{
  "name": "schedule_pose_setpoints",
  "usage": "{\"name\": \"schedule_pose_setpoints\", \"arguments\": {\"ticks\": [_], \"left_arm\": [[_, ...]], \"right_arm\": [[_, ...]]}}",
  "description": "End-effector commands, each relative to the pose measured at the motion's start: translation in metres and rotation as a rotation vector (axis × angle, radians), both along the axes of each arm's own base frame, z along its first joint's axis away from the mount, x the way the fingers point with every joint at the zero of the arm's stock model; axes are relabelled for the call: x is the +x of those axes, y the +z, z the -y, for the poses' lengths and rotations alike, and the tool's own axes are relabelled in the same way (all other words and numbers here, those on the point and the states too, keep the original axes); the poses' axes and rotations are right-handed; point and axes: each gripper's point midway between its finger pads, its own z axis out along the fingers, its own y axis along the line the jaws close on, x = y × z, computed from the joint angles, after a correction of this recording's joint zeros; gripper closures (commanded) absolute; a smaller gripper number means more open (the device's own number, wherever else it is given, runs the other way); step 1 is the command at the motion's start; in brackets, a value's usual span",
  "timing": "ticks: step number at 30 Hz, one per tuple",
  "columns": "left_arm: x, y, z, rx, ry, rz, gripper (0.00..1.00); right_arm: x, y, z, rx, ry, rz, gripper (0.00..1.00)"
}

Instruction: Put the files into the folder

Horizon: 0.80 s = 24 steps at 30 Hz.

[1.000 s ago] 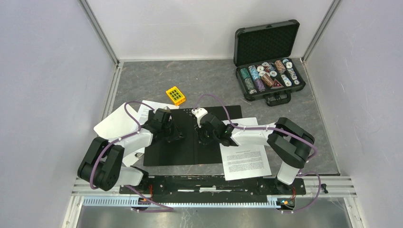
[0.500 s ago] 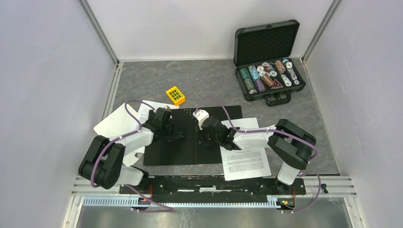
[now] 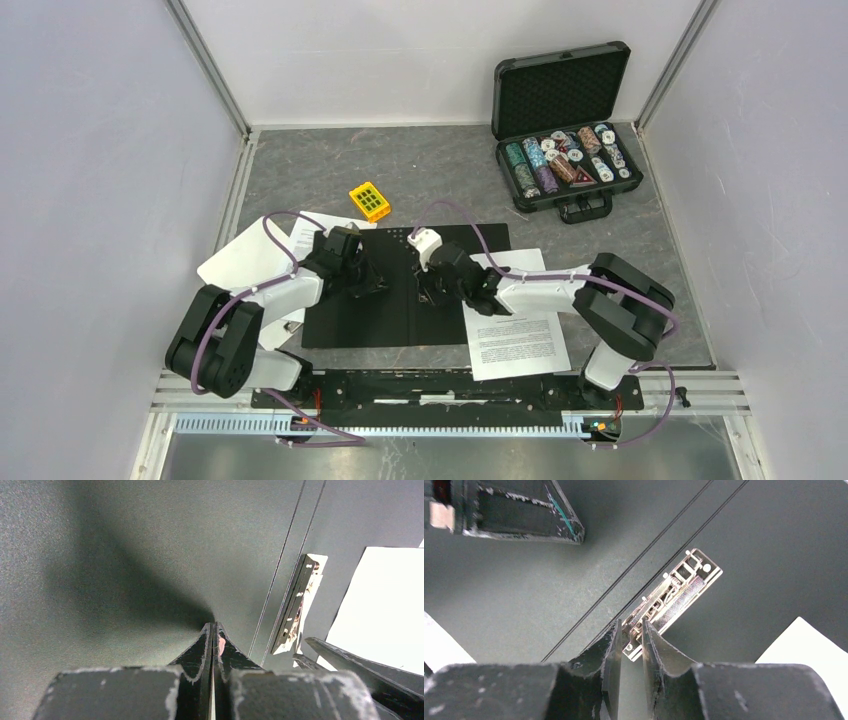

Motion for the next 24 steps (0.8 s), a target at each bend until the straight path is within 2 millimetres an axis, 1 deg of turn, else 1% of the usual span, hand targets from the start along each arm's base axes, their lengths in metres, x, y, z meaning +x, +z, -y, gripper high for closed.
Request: {"name": "schedule_pose_setpoints", "arguments": {"ticks": [1, 4, 6, 8, 11, 12, 14, 17, 19, 20, 21, 22, 23, 24], "left_arm": [[-0.029, -0.04, -0.044, 0.212, 0.065, -0.129, 0.98], [-0.027, -0.036, -0.04, 0.193, 0.056, -0.122, 0.98], [-0.026, -0.029, -0.031, 0.147, 0.034, -0.118, 0.98], [-0.022, -0.018, -0.022, 0.103, 0.021, -0.095, 0.98], [-0.014, 0.0, -0.011, 0.046, 0.005, -0.056, 0.95], [-0.011, 0.006, -0.009, 0.034, 0.0, -0.041, 0.93], [-0.007, 0.017, -0.005, 0.016, -0.016, -0.015, 0.9], [-0.001, 0.035, 0.005, -0.031, -0.047, 0.025, 0.82], [0.002, 0.046, 0.01, -0.059, -0.063, 0.05, 0.74], [0.003, 0.05, 0.013, -0.071, -0.074, 0.058, 0.7], [0.003, 0.055, 0.015, -0.081, -0.088, 0.07, 0.66], [0.003, 0.058, 0.017, -0.088, -0.098, 0.075, 0.62], [0.003, 0.061, 0.017, -0.085, -0.104, 0.079, 0.59], [0.003, 0.064, 0.016, -0.08, -0.105, 0.082, 0.56]], "right_arm": [[-0.007, -0.026, 0.052, -0.266, -0.004, -0.075, 0.73], [0.003, 0.0, 0.031, -0.201, 0.016, -0.054, 0.68], [0.012, 0.021, 0.02, -0.156, 0.02, -0.025, 0.64], [0.021, 0.04, 0.017, -0.128, 0.025, 0.005, 0.58], [0.031, 0.07, 0.021, -0.085, 0.052, 0.069, 0.4], [0.031, 0.079, 0.02, -0.069, 0.081, 0.111, 0.36], [0.023, 0.093, 0.017, -0.025, 0.166, 0.173, 0.28], [0.018, 0.101, 0.015, -0.005, 0.263, 0.271, 0.24], [0.01, 0.105, 0.013, 0.032, 0.345, 0.354, 0.22], [0.005, 0.101, 0.014, 0.036, 0.381, 0.392, 0.21], [0.002, 0.105, 0.013, 0.059, 0.416, 0.445, 0.21], [-0.004, 0.103, 0.014, 0.062, 0.467, 0.499, 0.21], [-0.008, 0.108, 0.012, 0.084, 0.508, 0.567, 0.21], [-0.013, 0.108, 0.012, 0.095, 0.542, 0.606, 0.21]]}}
